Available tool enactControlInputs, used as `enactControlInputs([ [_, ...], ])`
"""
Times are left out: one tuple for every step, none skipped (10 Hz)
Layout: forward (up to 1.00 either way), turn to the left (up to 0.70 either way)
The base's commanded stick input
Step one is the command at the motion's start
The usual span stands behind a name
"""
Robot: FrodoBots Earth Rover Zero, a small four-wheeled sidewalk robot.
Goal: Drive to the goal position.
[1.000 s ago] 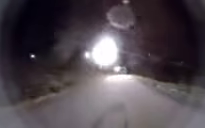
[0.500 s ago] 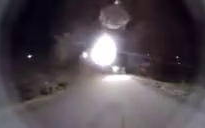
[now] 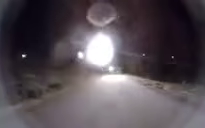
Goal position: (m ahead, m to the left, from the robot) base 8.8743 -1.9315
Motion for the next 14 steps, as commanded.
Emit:
enactControlInputs([
  [1.0, 0.0],
  [1.0, 0.0],
  [1.0, 0.0],
  [1.0, 0.0],
  [1.0, 0.0],
  [1.0, 0.0],
  [1.0, 0.0],
  [1.0, 0.0],
  [1.0, 0.0],
  [1.0, 0.0],
  [1.0, 0.0],
  [1.0, 0.0],
  [1.0, 0.0],
  [1.0, 0.0],
])
